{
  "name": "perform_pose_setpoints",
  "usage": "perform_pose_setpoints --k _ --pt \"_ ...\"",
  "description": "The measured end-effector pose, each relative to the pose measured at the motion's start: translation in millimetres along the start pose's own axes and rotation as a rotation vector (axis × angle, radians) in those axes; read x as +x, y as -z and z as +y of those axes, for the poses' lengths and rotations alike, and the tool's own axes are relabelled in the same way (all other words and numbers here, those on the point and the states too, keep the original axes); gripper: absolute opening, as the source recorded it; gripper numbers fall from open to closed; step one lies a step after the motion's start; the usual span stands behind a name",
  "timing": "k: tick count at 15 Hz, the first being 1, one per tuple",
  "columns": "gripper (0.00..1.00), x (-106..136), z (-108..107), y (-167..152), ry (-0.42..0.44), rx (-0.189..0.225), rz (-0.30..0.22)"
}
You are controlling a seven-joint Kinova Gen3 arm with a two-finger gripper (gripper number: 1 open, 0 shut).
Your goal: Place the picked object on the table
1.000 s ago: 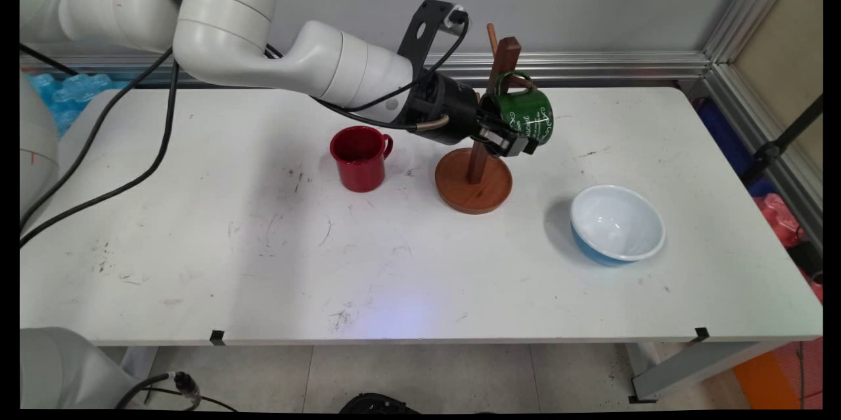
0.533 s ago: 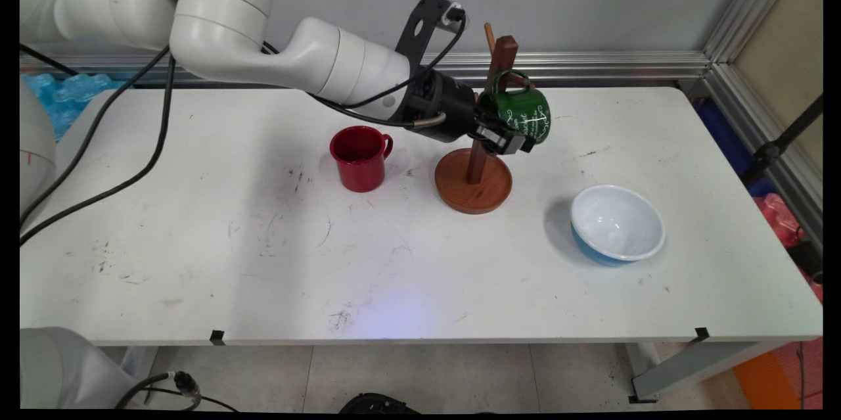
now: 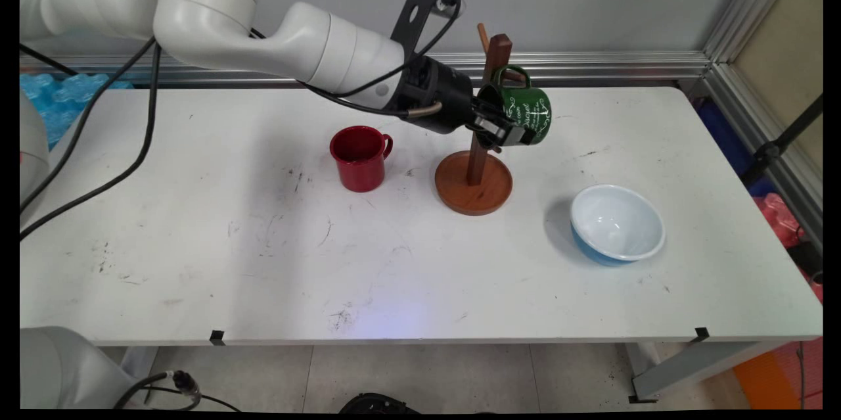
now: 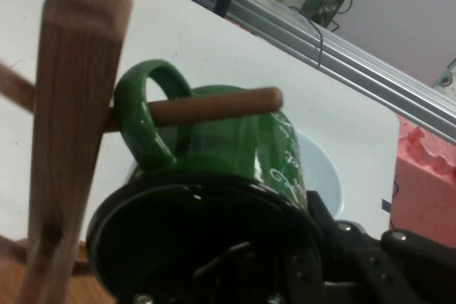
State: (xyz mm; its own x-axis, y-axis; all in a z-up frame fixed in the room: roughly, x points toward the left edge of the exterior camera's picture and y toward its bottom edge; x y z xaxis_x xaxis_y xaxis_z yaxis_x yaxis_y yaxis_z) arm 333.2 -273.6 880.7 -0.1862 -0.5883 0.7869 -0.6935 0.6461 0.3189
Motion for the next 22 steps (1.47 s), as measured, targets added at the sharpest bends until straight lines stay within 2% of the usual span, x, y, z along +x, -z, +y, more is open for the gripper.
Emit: perform_pose_setpoints --k 22 --pt "0.0 8 14 24 -0.019 -0.045 -0.006"
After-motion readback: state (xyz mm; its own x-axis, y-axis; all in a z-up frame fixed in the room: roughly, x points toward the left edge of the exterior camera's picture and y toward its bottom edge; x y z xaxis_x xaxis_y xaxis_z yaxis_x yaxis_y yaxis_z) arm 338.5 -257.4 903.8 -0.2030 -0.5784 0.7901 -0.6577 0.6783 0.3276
